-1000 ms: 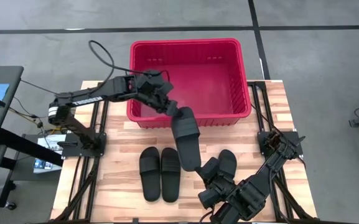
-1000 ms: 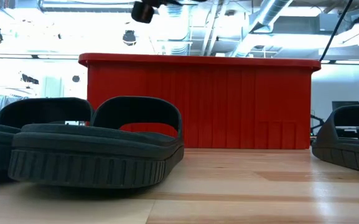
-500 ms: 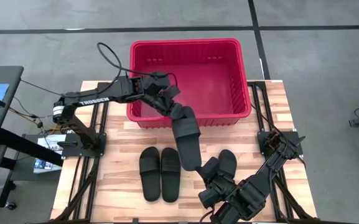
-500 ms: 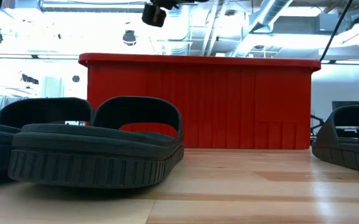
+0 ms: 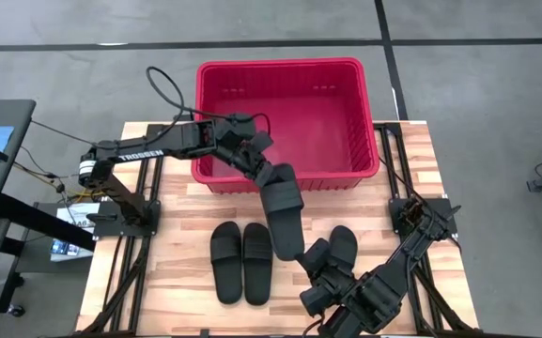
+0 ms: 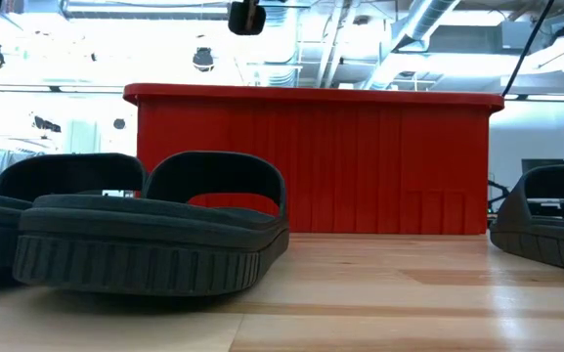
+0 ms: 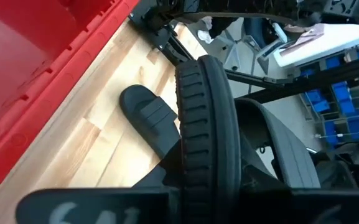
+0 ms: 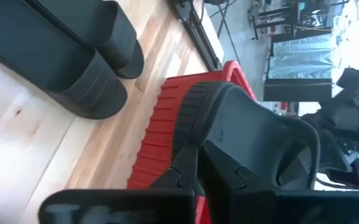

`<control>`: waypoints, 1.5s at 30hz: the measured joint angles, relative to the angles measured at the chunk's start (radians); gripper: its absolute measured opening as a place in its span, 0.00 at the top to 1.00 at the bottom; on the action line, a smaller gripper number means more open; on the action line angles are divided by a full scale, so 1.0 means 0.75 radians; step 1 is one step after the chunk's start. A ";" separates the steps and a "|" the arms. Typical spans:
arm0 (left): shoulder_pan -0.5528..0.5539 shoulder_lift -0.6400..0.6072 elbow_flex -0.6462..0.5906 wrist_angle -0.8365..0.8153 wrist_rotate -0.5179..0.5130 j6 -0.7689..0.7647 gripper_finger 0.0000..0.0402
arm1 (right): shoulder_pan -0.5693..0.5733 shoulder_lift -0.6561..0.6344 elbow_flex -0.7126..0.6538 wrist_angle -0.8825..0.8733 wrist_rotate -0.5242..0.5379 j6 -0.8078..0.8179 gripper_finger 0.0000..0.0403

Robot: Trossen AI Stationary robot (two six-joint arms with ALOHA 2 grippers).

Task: Pick and place slides into bin
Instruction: Put the black slide into the red organizer bin

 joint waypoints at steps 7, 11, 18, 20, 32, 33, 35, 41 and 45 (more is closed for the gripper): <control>-0.003 0.001 0.000 -0.001 0.012 0.004 0.93 | -0.022 0.000 0.000 0.036 -0.120 0.001 0.90; -0.004 0.002 0.000 -0.005 0.031 0.006 0.93 | -0.034 0.000 0.000 0.062 -0.139 0.000 0.80; 0.004 -0.033 -0.002 -0.029 0.048 0.051 0.93 | -0.036 0.000 0.001 0.063 -0.136 -0.002 0.62; 0.017 -0.063 -0.002 -0.025 0.047 0.051 0.93 | -0.037 0.000 0.001 0.058 -0.137 -0.001 0.57; 0.118 -0.319 -0.002 -0.198 -0.084 0.312 0.93 | -0.048 -0.001 0.001 -0.005 -0.169 0.153 0.49; 0.128 -0.343 -0.002 -0.223 -0.110 0.357 0.93 | -0.057 -0.001 0.001 -0.005 -0.191 0.210 0.49; 0.148 -0.388 -0.002 -0.267 -0.165 0.438 0.93 | -0.085 -0.001 0.001 -0.005 -0.262 0.332 0.49; 0.231 -0.463 -0.001 -0.297 -0.214 0.578 0.93 | -0.184 -0.001 -0.003 -0.005 -0.646 0.687 0.51; 0.291 -0.475 0.000 -0.308 -0.190 0.645 0.93 | -0.224 -0.002 -0.063 -0.006 -0.738 0.887 0.51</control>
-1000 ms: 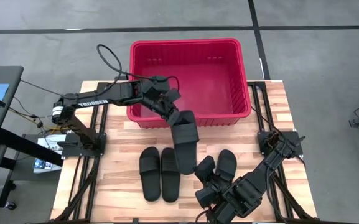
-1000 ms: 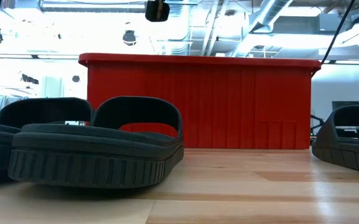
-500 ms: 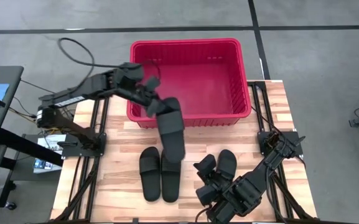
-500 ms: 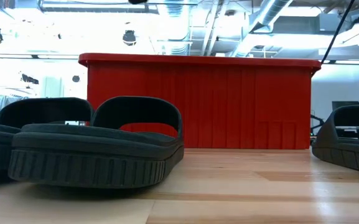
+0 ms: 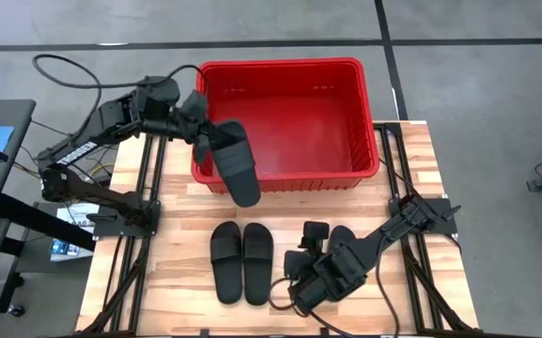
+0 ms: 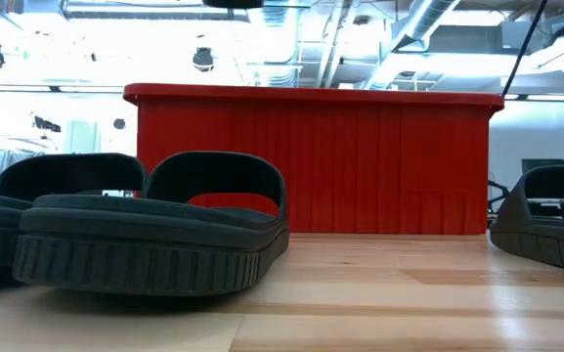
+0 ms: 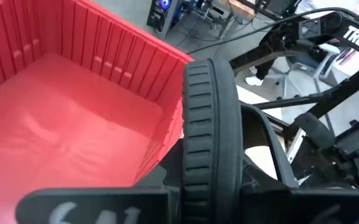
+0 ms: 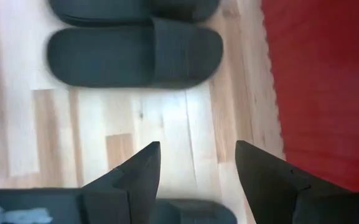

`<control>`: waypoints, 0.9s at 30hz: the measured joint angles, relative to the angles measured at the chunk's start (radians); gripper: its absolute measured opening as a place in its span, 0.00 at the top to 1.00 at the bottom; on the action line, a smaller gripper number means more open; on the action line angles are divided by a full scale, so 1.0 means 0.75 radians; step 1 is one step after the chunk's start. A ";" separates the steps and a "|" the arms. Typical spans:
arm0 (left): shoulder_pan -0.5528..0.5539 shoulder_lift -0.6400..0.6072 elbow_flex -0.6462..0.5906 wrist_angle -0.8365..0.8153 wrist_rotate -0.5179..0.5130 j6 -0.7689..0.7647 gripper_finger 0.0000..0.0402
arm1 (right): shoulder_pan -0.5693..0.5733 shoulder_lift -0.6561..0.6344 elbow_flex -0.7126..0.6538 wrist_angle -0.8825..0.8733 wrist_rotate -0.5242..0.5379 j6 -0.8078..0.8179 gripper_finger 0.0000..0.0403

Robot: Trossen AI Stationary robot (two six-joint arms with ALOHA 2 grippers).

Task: Pick and place slides into bin
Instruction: Put the black slide into the red organizer bin

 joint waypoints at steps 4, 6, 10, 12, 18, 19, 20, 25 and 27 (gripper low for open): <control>0.057 0.007 0.030 -0.082 0.041 0.063 0.94 | -0.002 -0.002 -0.098 0.000 -0.002 0.097 0.50; 0.086 0.026 0.060 -0.142 0.051 0.090 0.94 | -0.001 0.000 -0.156 0.002 -0.005 0.135 0.50; 0.126 0.076 0.134 -0.222 0.086 0.128 0.94 | -0.016 0.000 -0.286 0.000 -0.002 0.177 0.50; 0.146 0.106 0.184 -0.266 0.104 0.139 0.94 | -0.024 -0.011 -0.364 0.005 0.002 0.200 0.51; 0.224 0.271 0.402 -0.422 0.166 0.208 0.94 | -0.038 -0.110 -0.638 -0.003 0.005 0.283 0.51; 0.240 0.304 0.453 -0.449 0.166 0.230 0.94 | -0.037 -0.134 -0.685 0.002 0.007 0.298 0.51; 0.255 0.335 0.500 -0.477 0.165 0.259 0.94 | -0.037 -0.158 -0.730 0.000 0.008 0.305 0.51; 0.331 0.507 0.720 -0.566 0.162 0.400 0.94 | -0.048 -0.274 -0.930 0.002 0.037 0.372 0.51; 0.365 0.567 0.795 -0.578 0.164 0.450 0.94 | -0.052 -0.317 -0.996 0.012 0.058 0.384 0.51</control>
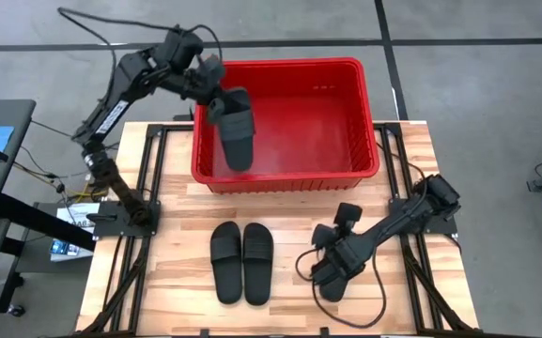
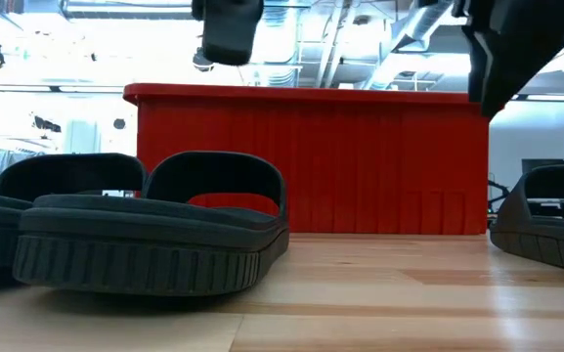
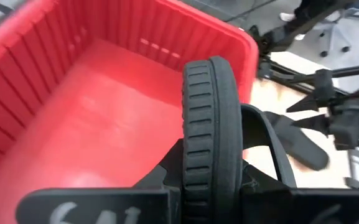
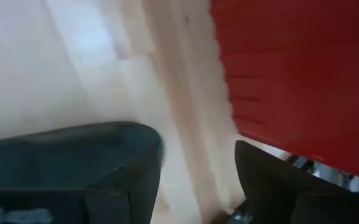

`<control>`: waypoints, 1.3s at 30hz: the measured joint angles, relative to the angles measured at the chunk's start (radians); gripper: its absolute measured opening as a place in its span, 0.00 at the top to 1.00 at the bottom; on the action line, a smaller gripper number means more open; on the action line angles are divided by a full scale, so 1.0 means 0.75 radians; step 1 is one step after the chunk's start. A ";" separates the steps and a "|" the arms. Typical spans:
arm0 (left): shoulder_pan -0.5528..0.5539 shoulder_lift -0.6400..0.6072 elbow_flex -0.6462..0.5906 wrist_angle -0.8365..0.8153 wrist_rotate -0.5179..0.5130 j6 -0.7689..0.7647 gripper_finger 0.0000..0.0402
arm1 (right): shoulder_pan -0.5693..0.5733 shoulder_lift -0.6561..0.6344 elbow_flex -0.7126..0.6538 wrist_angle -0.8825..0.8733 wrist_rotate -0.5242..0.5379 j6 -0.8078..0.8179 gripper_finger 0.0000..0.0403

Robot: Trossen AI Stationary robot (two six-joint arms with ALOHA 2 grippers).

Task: Pick and place slides into bin
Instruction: Put the black slide into the red organizer bin

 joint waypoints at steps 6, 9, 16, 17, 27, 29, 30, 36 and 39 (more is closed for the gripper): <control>0.111 0.159 0.104 -0.027 0.019 0.105 0.94 | -0.028 -0.088 -0.143 0.005 0.023 0.011 0.52; 0.153 0.212 0.106 -0.036 0.046 0.111 0.94 | -0.042 -0.114 -0.201 0.009 0.024 0.012 0.51; 0.186 0.310 0.106 -0.066 0.043 0.216 0.94 | -0.064 -0.189 -0.302 0.049 0.010 0.012 0.52; 0.186 0.315 0.106 -0.071 0.039 0.234 0.94 | -0.069 -0.197 -0.304 0.051 0.008 0.012 0.52; 0.206 0.376 0.100 -0.014 0.041 0.345 0.94 | -0.127 -0.209 -0.304 0.086 -0.068 0.022 0.52; 0.217 0.391 0.099 0.004 0.070 0.341 0.94 | -0.127 -0.209 -0.304 0.093 -0.088 0.022 0.52; 0.218 0.400 0.099 0.003 0.071 0.339 0.94 | -0.127 -0.209 -0.304 0.091 -0.094 0.023 0.52; 0.229 0.404 0.022 0.009 0.072 0.341 0.94 | -0.127 -0.209 -0.304 0.092 -0.097 0.023 0.52; 0.237 0.407 -0.050 0.007 0.068 0.341 0.94 | -0.130 -0.209 -0.304 0.092 -0.097 0.024 0.52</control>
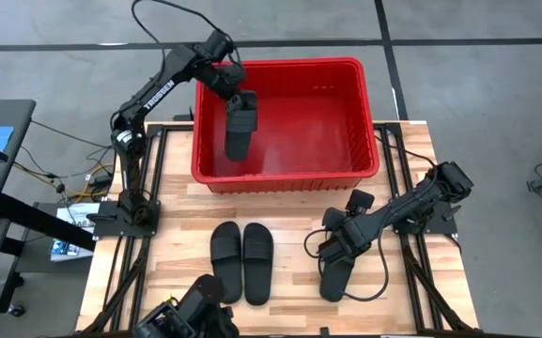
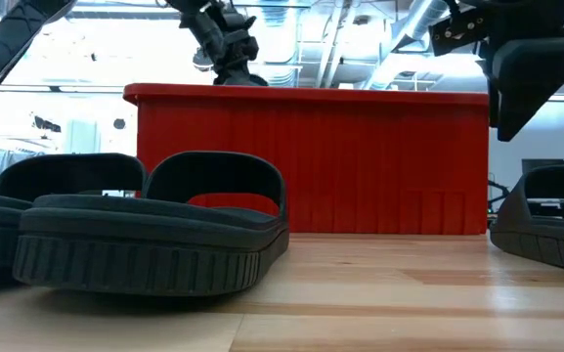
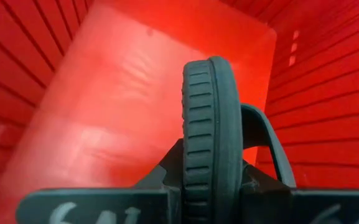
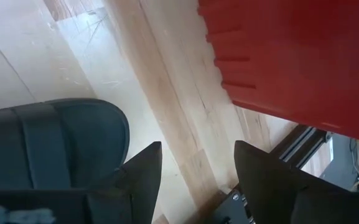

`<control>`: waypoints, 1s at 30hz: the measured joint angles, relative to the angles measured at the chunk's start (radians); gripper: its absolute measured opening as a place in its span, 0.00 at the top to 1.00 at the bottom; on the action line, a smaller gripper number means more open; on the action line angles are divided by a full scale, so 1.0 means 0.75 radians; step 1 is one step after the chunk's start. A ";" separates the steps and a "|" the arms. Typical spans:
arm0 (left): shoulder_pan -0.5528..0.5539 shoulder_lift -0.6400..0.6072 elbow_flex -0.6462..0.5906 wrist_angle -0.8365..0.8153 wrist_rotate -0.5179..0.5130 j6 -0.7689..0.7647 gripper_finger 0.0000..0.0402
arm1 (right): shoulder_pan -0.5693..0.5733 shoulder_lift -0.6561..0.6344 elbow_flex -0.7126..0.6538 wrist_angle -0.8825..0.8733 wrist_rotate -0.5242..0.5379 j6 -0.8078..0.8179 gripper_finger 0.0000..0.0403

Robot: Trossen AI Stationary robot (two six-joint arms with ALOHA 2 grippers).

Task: Pick and place slides into bin
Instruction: Put the black slide into the red organizer bin

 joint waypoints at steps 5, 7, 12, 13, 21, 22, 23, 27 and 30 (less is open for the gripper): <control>0.001 0.000 -0.125 0.025 -0.016 0.005 0.94 | 0.000 0.000 0.000 -0.001 0.000 0.001 0.52; 0.001 0.000 -0.163 0.059 -0.020 0.005 0.94 | 0.000 0.000 0.000 0.000 0.000 0.001 0.53; 0.001 0.000 -0.232 0.134 -0.016 -0.011 0.94 | 0.000 0.000 0.000 -0.001 -0.001 0.000 0.53; 0.001 0.000 -0.245 0.143 -0.014 -0.018 0.94 | 0.000 0.000 0.000 -0.001 -0.001 0.000 0.53; 0.001 -0.001 -0.326 0.188 -0.058 -0.107 0.94 | 0.000 0.001 0.000 -0.011 -0.009 -0.012 0.53; 0.001 -0.001 -0.337 0.194 -0.073 -0.119 0.94 | 0.000 0.001 0.000 -0.015 -0.009 -0.012 0.53; -0.002 -0.001 -0.345 0.201 -0.094 -0.128 0.94 | 0.000 0.001 0.000 -0.020 -0.010 -0.012 0.53; -0.003 -0.001 -0.356 0.227 -0.146 -0.160 0.94 | 0.000 0.001 0.000 -0.025 -0.010 -0.012 0.53; -0.003 -0.001 -0.356 0.255 -0.149 -0.182 0.94 | 0.000 0.001 0.000 -0.025 -0.010 -0.013 0.53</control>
